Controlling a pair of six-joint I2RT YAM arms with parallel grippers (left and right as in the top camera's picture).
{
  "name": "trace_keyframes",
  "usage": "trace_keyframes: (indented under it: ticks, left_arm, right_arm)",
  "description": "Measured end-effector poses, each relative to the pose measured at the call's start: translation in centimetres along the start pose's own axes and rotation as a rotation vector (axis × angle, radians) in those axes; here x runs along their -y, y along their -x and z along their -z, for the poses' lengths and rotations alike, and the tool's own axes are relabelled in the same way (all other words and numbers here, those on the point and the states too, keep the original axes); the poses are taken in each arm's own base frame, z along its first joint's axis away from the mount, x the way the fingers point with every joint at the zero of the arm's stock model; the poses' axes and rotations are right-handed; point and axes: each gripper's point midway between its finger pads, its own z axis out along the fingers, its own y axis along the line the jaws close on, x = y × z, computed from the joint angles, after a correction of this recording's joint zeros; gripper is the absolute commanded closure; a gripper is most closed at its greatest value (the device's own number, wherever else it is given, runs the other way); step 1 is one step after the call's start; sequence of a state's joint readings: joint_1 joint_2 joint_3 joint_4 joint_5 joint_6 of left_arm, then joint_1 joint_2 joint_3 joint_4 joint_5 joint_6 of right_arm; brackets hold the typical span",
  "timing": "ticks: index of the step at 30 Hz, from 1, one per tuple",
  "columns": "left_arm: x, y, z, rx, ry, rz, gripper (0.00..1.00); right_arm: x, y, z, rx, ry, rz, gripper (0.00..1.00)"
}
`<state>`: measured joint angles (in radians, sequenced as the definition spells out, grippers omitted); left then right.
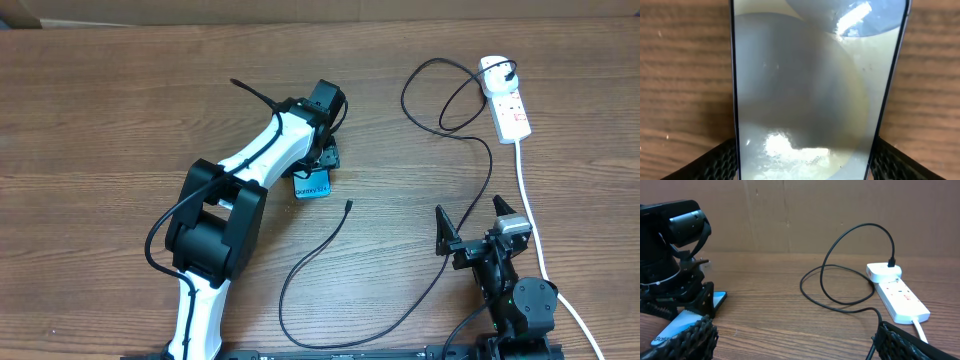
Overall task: Plug charger to phone and switch on socket
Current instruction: 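Close the left gripper on the phone's long edges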
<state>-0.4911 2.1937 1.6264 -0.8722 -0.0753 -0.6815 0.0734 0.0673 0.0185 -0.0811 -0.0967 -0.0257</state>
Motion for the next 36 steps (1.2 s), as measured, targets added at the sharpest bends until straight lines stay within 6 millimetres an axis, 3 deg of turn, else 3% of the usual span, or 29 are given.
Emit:
trace_keyframes:
  ticks: [4, 14, 36]
  left_arm:
    - [0.0, -1.0, 0.7, -0.061, -0.004, -0.002, 0.28]
    - [0.2, -1.1, 3.1, -0.115, -0.013, 0.005, 0.27]
    - [0.5, -1.3, 3.6, -0.189, -0.099, 0.047, 0.27]
  right_arm:
    - [0.0, 0.0, 0.0, 0.0, 0.0, 0.0, 0.0]
    - [0.0, 0.0, 0.0, 0.0, 0.0, 0.0, 0.0]
    - [0.0, 0.0, 0.0, 0.0, 0.0, 0.001, 0.0]
